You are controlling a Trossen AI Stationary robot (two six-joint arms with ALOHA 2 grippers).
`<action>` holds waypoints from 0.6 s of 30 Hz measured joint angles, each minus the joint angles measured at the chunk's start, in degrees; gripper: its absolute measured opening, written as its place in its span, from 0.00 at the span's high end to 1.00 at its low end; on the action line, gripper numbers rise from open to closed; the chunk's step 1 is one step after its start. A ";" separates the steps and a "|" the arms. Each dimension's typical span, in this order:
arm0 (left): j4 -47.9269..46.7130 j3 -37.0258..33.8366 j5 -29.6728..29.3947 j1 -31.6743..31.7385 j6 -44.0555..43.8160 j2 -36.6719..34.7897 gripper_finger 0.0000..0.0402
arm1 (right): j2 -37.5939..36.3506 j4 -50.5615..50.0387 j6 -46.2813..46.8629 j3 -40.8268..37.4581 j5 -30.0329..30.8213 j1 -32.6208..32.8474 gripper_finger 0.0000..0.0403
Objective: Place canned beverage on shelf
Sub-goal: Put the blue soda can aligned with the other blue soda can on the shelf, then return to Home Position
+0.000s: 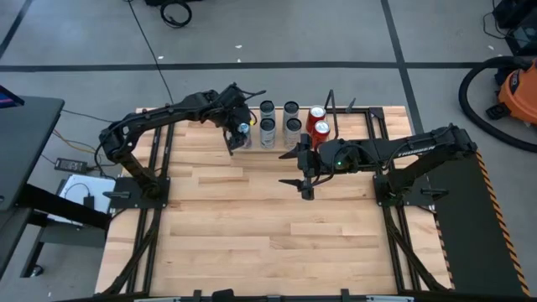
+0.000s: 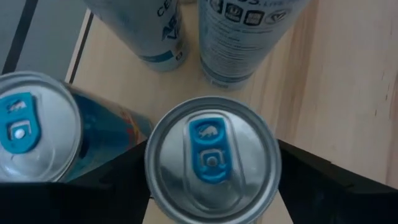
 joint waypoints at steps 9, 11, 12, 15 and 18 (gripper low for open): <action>0.22 1.93 0.06 -0.02 0.24 -0.30 0.24 | 0.00 0.04 -0.08 0.00 0.00 0.00 0.17; -1.42 3.82 0.06 0.01 0.09 -0.57 0.24 | 0.00 0.05 -0.47 0.00 0.00 0.00 0.17; -2.28 4.77 0.01 0.04 0.09 -0.68 0.24 | 0.00 0.07 -0.73 0.00 0.00 0.00 0.17; -5.66 8.34 -0.13 -0.15 0.05 -0.72 0.24 | -0.73 -0.07 -2.17 0.00 0.00 0.00 0.17; -11.02 13.01 -0.13 -0.15 -0.08 -0.72 0.24 | -3.30 -0.01 -3.65 0.00 0.07 0.00 0.17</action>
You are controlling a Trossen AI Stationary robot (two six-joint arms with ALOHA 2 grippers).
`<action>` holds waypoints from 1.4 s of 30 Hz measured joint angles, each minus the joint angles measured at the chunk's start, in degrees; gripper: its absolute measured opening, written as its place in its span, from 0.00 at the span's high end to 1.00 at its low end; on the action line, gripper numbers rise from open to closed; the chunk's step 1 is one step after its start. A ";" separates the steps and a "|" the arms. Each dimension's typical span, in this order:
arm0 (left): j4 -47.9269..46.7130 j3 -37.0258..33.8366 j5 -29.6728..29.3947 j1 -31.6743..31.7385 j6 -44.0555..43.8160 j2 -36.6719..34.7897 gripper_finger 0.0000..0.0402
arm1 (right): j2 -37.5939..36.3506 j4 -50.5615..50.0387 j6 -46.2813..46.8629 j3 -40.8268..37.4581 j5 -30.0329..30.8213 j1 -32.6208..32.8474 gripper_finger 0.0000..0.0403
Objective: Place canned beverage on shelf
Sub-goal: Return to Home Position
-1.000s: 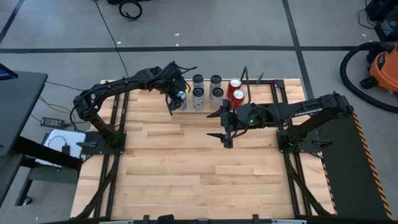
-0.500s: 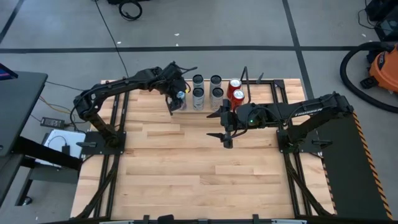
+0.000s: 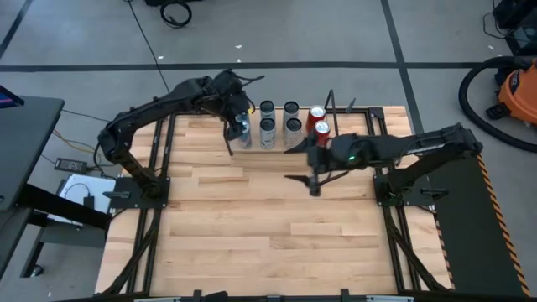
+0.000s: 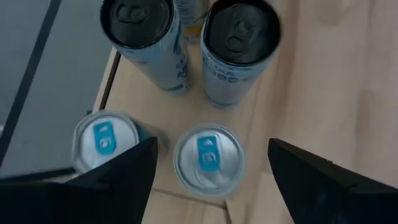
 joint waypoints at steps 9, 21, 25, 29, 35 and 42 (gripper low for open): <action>-13.18 10.82 0.00 1.12 -4.32 -7.17 0.24 | -13.89 -4.34 0.11 0.04 0.31 0.07 0.17; -15.46 10.84 0.47 -0.10 -7.93 -32.73 0.24 | -32.50 -5.81 1.79 -7.98 1.84 3.98 0.17; -16.50 8.54 0.56 -1.84 -11.69 -40.09 0.24 | -39.81 2.67 2.56 -19.66 4.03 4.97 0.17; -12.29 -1.46 0.57 -2.95 -14.28 -49.78 0.24 | -46.49 10.51 3.28 -31.29 4.68 5.40 0.17; -0.63 -21.64 0.44 -2.93 -15.30 -63.97 0.24 | -51.56 21.23 3.33 -44.09 3.18 5.44 0.17; 9.58 -45.51 0.44 -2.93 -16.81 -76.97 0.24 | -52.67 26.80 3.86 -54.88 1.56 5.44 0.17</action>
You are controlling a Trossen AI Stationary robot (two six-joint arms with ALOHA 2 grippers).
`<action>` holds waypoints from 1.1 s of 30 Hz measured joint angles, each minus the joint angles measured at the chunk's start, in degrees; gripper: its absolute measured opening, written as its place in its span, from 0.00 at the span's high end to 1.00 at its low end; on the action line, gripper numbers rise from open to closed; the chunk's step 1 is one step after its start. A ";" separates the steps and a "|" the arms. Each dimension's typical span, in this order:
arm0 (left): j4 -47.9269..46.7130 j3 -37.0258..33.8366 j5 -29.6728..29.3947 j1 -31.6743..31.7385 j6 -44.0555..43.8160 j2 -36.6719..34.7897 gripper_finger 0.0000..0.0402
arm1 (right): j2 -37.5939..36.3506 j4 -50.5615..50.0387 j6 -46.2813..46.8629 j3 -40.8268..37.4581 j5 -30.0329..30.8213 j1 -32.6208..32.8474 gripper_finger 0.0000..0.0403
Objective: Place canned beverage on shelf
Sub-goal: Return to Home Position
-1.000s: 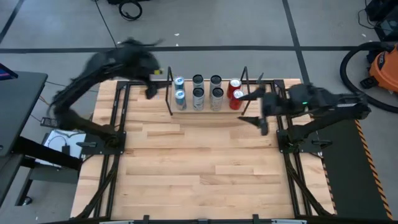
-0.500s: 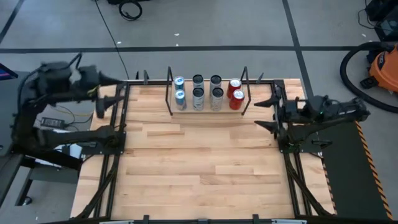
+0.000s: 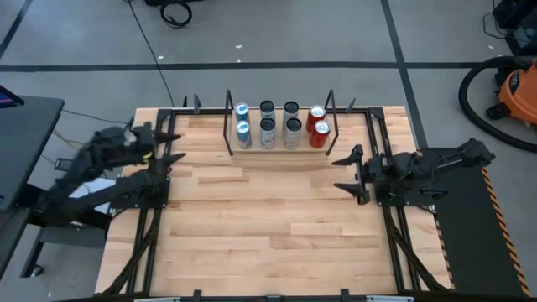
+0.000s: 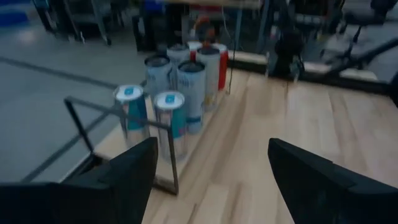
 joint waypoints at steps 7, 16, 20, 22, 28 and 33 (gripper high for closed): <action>18.39 -14.00 -1.83 0.02 -2.97 -3.97 0.24 | -0.04 12.37 -1.34 -8.18 3.53 0.00 0.17; 34.85 -29.89 -4.68 0.02 -5.32 -3.98 0.24 | 0.49 13.55 2.87 -11.61 3.60 -0.09 0.17; 42.70 -36.80 -5.21 0.02 -3.68 -3.99 0.24 | 1.62 13.54 3.46 -11.61 2.26 -0.07 0.17; 45.36 -39.08 -5.53 0.02 -2.47 -4.06 0.24 | 2.28 13.54 3.44 -11.61 2.24 -0.07 0.17; 47.11 -42.86 -7.17 0.02 -2.11 -4.04 0.24 | 4.70 13.12 3.12 -11.61 2.22 -0.07 0.17; 47.63 -44.05 -7.39 0.02 -0.64 -4.01 0.24 | 6.92 13.10 2.94 -11.61 2.20 -0.07 0.17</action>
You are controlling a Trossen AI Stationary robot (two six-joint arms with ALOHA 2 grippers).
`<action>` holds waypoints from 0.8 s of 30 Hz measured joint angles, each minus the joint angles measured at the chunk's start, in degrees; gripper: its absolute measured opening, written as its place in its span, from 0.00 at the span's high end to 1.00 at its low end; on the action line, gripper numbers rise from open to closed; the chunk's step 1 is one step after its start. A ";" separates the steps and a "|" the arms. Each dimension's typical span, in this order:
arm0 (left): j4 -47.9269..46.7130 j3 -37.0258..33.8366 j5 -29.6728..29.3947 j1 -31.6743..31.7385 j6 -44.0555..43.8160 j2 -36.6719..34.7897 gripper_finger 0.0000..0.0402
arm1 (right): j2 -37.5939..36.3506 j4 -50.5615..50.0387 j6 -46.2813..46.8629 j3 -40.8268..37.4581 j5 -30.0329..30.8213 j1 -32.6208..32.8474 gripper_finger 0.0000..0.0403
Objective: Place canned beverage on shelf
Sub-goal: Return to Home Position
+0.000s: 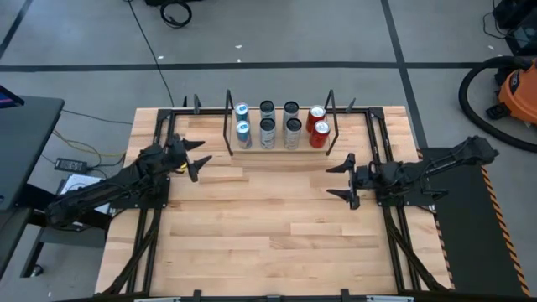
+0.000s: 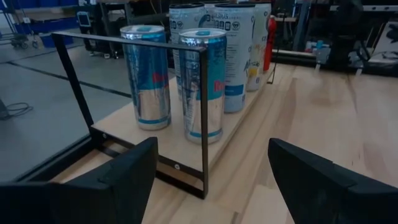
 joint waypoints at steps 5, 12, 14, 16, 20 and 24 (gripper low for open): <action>-0.34 -0.02 -0.22 0.00 0.12 0.06 0.24 | 2.26 -0.01 -0.16 -0.01 -0.04 0.00 0.17; -1.91 -0.04 -0.22 0.00 -3.18 0.07 0.24 | 4.77 -1.21 -0.55 -0.02 1.03 0.00 0.17; -1.96 -0.04 -0.22 0.00 -3.92 0.07 0.24 | 4.90 -3.01 -0.55 -0.02 1.31 0.00 0.17; -1.73 -0.04 -0.22 0.00 -5.71 0.07 0.24 | 4.90 -4.53 -0.12 -0.02 1.23 0.00 0.17; -0.76 -0.07 -0.18 0.00 -10.53 0.07 0.24 | 4.86 -4.78 -0.28 -0.02 -1.64 0.00 0.17; -0.67 -0.09 -0.17 0.00 -10.89 0.07 0.24 | 4.84 -6.32 -0.52 -0.02 -2.01 -0.13 0.17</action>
